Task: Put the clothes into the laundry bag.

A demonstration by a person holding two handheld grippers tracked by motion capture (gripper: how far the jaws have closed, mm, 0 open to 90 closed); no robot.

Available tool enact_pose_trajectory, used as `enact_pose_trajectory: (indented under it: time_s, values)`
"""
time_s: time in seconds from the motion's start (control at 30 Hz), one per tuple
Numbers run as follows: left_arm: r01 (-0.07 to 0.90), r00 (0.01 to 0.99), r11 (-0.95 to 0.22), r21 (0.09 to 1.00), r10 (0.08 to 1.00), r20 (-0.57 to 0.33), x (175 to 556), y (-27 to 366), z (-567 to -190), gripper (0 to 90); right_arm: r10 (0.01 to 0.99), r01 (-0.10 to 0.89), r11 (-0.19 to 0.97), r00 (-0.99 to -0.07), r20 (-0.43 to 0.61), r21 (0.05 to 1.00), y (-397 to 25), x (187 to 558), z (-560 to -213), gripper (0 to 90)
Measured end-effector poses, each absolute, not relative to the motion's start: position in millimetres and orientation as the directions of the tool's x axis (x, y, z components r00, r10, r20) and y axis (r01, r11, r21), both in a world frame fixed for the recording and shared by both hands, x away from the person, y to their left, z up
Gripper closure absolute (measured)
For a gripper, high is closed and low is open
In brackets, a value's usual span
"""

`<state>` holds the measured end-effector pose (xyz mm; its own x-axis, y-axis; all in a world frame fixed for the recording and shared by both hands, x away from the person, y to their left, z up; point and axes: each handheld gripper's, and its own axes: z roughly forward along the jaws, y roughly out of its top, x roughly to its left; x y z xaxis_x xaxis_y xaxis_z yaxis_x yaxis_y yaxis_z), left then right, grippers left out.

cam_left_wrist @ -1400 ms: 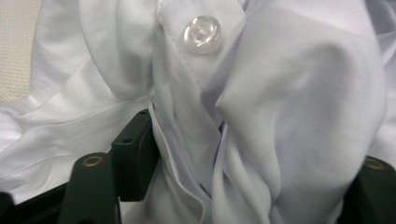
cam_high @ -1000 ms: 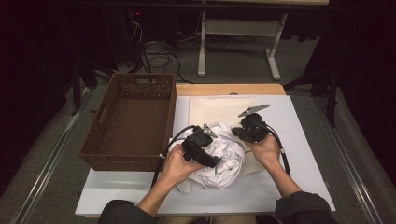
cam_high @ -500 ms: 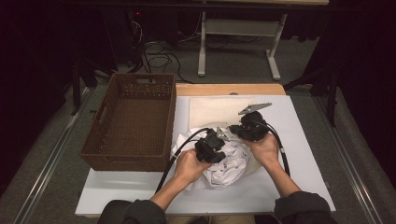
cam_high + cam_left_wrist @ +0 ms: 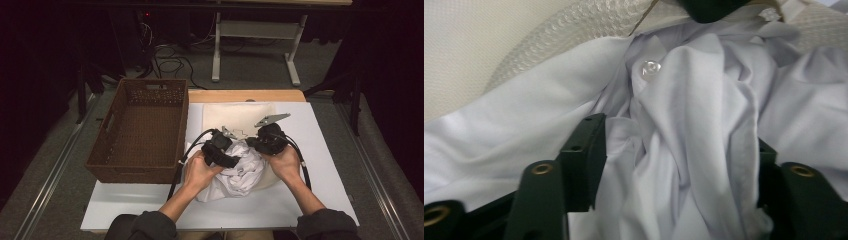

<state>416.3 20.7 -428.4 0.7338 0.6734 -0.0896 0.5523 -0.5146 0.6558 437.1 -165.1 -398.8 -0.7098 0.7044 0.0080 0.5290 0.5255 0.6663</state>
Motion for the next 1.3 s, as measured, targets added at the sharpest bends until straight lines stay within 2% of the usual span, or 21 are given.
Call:
enact_pose_trajectory:
  time_s: [0.1,0.13,0.2,0.23,0.27,0.33,0.47,0.57,0.73,1.0,1.13,1.17,1.2,1.23,1.3]
  values:
    - [0.527,0.753,-0.528,0.666,0.653,-0.077,407,26,-420,39.1,0.699,0.518,0.530,-0.715,0.000,0.671,-164,437,-399,89.2]
    - [0.519,0.763,-0.536,0.666,0.642,-0.078,404,27,-418,41.7,0.701,0.522,0.531,-0.713,0.001,0.667,-164,437,-400,89.2]
    - [0.510,0.783,-0.553,0.659,0.616,-0.088,400,28,-418,54.7,0.700,0.522,0.533,-0.715,0.001,0.666,-164,436,-400,89.1]
    - [0.492,0.790,-0.565,0.662,0.610,-0.066,397,27,-418,54.7,0.703,0.525,0.528,-0.711,0.004,0.667,-164,436,-400,89.1]
    - [0.482,0.794,-0.578,0.659,0.606,-0.049,396,25,-420,65.6,0.699,0.519,0.531,-0.715,0.000,0.670,-164,437,-400,89.1]
    - [0.489,0.799,-0.581,0.651,0.598,-0.066,398,21,-424,80.5,0.697,0.517,0.531,-0.717,0.001,0.671,-165,437,-399,89.2]
    - [0.502,0.795,-0.570,0.650,0.600,-0.089,406,13,-430,84.0,0.697,0.523,0.522,-0.716,0.015,0.674,-165,435,-397,89.2]
    - [0.504,0.758,-0.550,0.666,0.651,-0.037,419,11,-434,85.1,0.683,0.508,0.522,-0.730,0.021,0.685,-161,432,-396,89.3]
    - [0.549,0.695,-0.485,0.680,0.717,-0.049,436,11,-443,82.4,0.668,0.505,0.549,-0.744,0.014,0.666,-155,429,-400,89.3]
    - [0.556,0.713,-0.506,0.660,0.699,-0.064,423,33,-422,46.5,0.678,0.523,0.543,-0.734,0.024,0.657,-160,430,-405,89.2]
    - [0.530,0.742,-0.543,0.651,0.669,-0.046,408,39,-415,46.2,0.679,0.520,0.543,-0.734,0.020,0.659,-162,430,-406,89.1]
    - [0.522,0.757,-0.553,0.649,0.651,-0.053,404,39,-415,49.0,0.680,0.523,0.541,-0.733,0.023,0.659,-162,430,-406,89.1]
    - [0.514,0.774,-0.573,0.638,0.631,-0.057,401,37,-416,57.1,0.678,0.522,0.544,-0.735,0.022,0.657,-163,430,-406,89.0]
    - [0.508,0.786,-0.591,0.626,0.616,-0.056,400,35,-417,57.1,0.678,0.522,0.544,-0.735,0.022,0.657,-163,430,-406,89.0]
    - [0.486,0.816,-0.644,0.590,0.577,-0.042,396,26,-423,69.4,0.679,0.523,0.544,-0.734,0.022,0.656,-163,431,-406,89.0]
